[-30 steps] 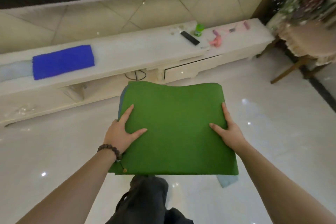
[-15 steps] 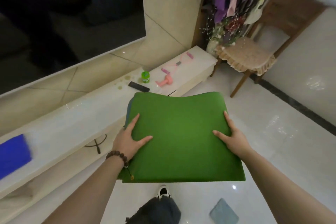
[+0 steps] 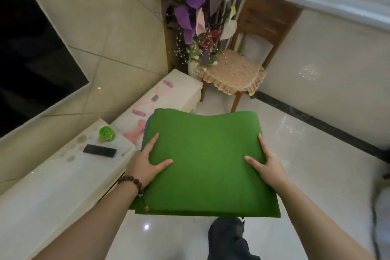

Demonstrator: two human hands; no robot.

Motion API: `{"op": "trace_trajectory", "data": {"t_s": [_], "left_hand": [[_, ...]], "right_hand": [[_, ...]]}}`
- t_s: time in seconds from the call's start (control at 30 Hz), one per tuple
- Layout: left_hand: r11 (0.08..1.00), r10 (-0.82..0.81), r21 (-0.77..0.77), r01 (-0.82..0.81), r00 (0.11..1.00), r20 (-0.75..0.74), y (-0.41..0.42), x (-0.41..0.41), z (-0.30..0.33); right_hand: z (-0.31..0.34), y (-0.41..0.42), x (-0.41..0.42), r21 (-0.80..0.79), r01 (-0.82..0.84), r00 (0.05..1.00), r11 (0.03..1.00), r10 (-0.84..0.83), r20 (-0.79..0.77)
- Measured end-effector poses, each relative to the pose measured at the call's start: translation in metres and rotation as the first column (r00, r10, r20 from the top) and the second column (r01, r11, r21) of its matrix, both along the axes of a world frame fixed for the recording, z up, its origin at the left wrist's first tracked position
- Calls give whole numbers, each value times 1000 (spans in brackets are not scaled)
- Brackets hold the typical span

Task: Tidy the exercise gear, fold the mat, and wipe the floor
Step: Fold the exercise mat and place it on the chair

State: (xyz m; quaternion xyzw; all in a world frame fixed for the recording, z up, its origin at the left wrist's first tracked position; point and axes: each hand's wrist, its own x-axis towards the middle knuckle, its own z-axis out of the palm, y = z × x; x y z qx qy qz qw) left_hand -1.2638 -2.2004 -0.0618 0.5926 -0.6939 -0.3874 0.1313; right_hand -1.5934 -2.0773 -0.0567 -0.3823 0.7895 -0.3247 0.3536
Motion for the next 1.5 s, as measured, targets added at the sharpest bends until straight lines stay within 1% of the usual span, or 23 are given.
{"op": "trace_trajectory", "data": {"t_s": [0.1,0.2,0.4,0.57,0.7,0.83,0.97,1.1,1.3,1.5], "left_hand": [[1000,-16,5,16,1000,4,-32,-60,-8],[1000,6,5,-6,1000,-4,-64,-126,-19],[999,40,17,-41,998,52,-106,-265,-9],[998,37,41,-41,996,84,-146,-347,-15],[998,49,41,-53,994,96,-185,-402,-18],[996,85,26,-86,995,60,-223,-450,-32],[986,163,37,-163,987,6,-266,-496,-54],[964,256,82,-253,966,-32,-319,-550,-76],[938,313,139,-318,948,60,-379,-610,-87],[894,364,212,-395,915,173,-400,-642,-92]], "right_hand": [[-10,-27,-60,6,18,1000,1000,-18,5],[-17,-61,-132,-29,7,1000,1000,-6,30],[-6,-118,-268,2,-20,999,1000,19,41],[0,-162,-355,35,-24,999,999,23,39],[-2,-202,-407,46,-26,999,999,24,27],[-9,-254,-459,69,-63,998,996,64,-13],[-16,-322,-511,92,-130,987,987,138,-79],[-25,-406,-568,131,-195,975,972,207,-81],[-36,-498,-632,191,-277,958,942,287,-27],[-57,-550,-664,253,-368,927,895,374,26]]}}
